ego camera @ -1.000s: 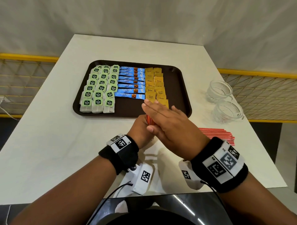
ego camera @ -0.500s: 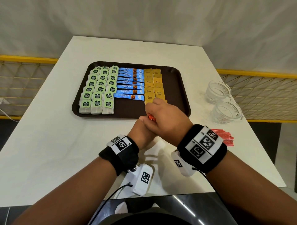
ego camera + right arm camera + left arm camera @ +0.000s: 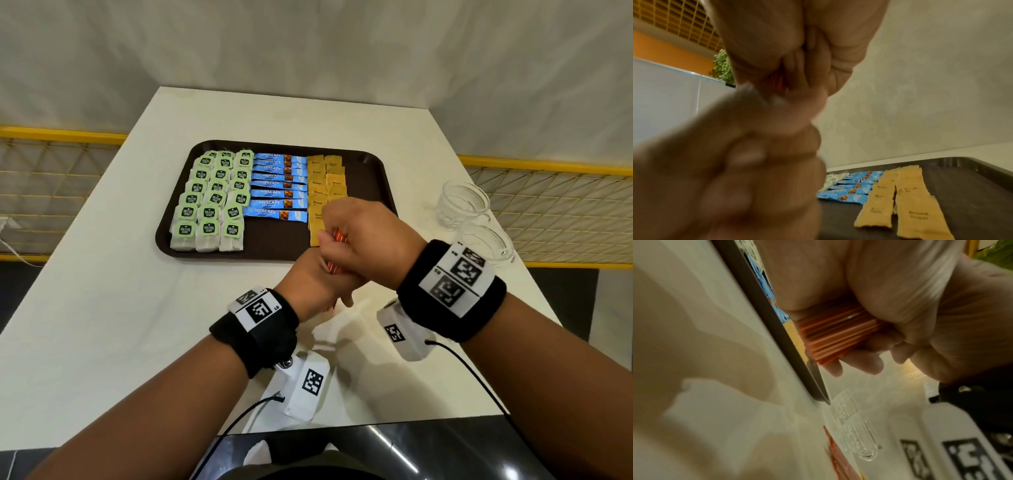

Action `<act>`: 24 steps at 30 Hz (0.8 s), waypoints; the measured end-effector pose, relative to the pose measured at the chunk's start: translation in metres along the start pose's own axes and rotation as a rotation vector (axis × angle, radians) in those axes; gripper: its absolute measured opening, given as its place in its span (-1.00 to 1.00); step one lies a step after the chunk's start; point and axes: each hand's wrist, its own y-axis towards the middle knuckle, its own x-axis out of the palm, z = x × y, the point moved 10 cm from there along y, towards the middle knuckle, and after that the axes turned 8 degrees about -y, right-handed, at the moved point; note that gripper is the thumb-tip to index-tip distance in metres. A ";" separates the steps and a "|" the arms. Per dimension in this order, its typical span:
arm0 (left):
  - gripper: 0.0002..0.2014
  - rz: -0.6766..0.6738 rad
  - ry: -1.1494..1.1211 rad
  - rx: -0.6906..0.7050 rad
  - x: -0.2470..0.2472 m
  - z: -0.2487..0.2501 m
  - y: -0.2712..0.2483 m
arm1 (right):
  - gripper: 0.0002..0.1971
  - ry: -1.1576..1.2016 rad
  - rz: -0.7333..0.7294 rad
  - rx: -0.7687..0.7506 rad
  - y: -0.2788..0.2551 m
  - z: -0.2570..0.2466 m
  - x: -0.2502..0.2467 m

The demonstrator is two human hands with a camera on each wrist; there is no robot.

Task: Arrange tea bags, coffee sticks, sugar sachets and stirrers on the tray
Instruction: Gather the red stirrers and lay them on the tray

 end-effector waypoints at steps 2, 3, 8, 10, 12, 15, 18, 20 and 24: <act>-0.72 -0.034 -0.066 -0.022 0.003 -0.006 -0.005 | -0.76 0.036 0.073 0.025 0.001 0.010 -0.014; -0.70 -0.038 -0.086 -0.035 0.003 -0.010 -0.005 | -0.76 0.050 0.098 0.040 0.002 0.015 -0.019; -0.70 -0.010 -0.121 -0.065 0.003 -0.015 0.002 | -0.75 0.293 0.189 0.170 0.004 0.044 -0.019; -0.73 0.033 -0.134 -0.070 -0.002 -0.013 0.008 | -0.70 0.587 0.218 0.339 0.000 0.064 -0.012; -0.75 0.060 -0.141 -0.071 -0.007 -0.008 0.016 | -0.66 0.888 0.111 0.453 -0.005 0.070 0.006; -0.77 0.047 -0.077 -0.059 -0.010 0.001 0.028 | -0.73 1.130 -0.016 0.441 -0.004 0.059 0.029; -0.76 0.043 -0.011 -0.041 -0.011 0.009 0.039 | -0.77 1.106 0.074 0.461 0.003 0.069 0.032; -0.75 0.060 0.036 -0.029 -0.015 0.013 0.045 | -0.92 1.066 0.092 0.475 0.008 0.075 0.028; -0.81 0.091 0.131 -0.005 -0.024 0.026 0.060 | -0.79 0.976 0.152 0.512 0.019 0.089 0.021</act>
